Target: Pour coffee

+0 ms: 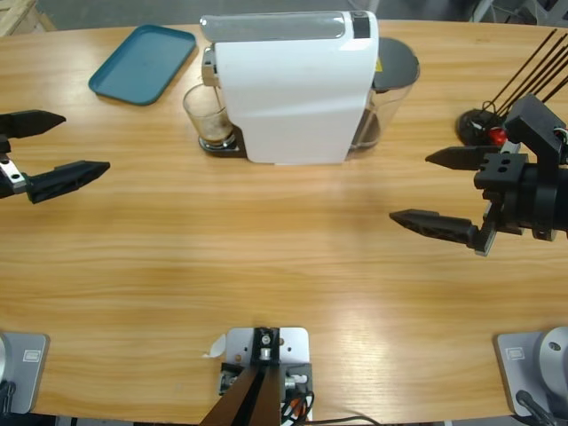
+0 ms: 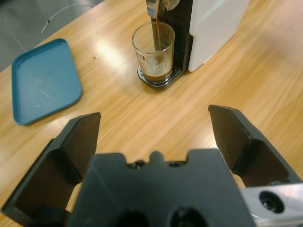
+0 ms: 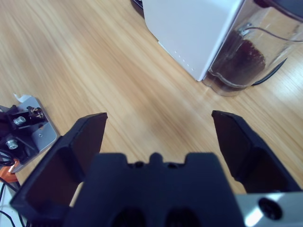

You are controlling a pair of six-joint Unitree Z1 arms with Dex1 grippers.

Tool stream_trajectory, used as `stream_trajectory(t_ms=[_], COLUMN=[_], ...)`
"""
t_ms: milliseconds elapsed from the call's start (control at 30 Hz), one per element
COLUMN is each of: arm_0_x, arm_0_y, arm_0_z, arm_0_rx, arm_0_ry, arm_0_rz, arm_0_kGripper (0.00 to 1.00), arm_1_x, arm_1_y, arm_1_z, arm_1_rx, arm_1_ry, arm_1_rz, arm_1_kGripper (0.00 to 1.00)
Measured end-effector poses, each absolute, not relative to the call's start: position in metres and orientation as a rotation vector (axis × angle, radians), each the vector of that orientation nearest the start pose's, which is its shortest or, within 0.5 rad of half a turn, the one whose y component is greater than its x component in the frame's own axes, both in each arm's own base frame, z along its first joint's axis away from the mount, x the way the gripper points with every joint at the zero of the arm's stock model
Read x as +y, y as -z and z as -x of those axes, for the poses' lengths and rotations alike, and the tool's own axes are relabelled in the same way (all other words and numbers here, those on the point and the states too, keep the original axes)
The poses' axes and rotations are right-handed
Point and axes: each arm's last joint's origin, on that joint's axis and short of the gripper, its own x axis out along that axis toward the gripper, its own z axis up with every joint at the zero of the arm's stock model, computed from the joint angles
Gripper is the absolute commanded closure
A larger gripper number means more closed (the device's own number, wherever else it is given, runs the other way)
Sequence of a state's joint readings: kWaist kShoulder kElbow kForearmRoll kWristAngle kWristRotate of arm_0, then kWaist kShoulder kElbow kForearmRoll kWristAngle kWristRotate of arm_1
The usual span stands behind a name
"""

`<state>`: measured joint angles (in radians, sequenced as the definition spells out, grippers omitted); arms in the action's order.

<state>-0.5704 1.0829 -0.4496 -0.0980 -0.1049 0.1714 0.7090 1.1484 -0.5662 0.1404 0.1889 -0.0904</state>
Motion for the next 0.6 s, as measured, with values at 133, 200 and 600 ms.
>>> stream_trajectory(t_ms=[133, 200, 600], arm_0_x=[-0.0851, -0.0851, -0.0873], arm_0_y=[-0.2673, -0.2673, -0.2634], arm_0_z=[-0.1231, -0.1231, -0.1266], arm_0_rx=[0.485, 0.485, 0.510], arm_0_ry=[0.704, 0.704, 0.705], arm_0_rz=[-0.289, -0.289, -0.295], arm_0_kGripper=[0.004, 0.004, 0.018], arm_1_x=[0.1103, 0.1103, 0.1103], arm_1_y=[-0.2722, -0.2722, -0.2722], arm_1_z=[-0.1144, -0.1144, -0.1144], arm_1_rx=[0.683, 0.683, 0.685], arm_1_ry=[-0.891, -0.891, -0.889], arm_1_rz=[0.273, 0.273, 0.268], arm_1_kGripper=[0.000, 0.000, 0.000])
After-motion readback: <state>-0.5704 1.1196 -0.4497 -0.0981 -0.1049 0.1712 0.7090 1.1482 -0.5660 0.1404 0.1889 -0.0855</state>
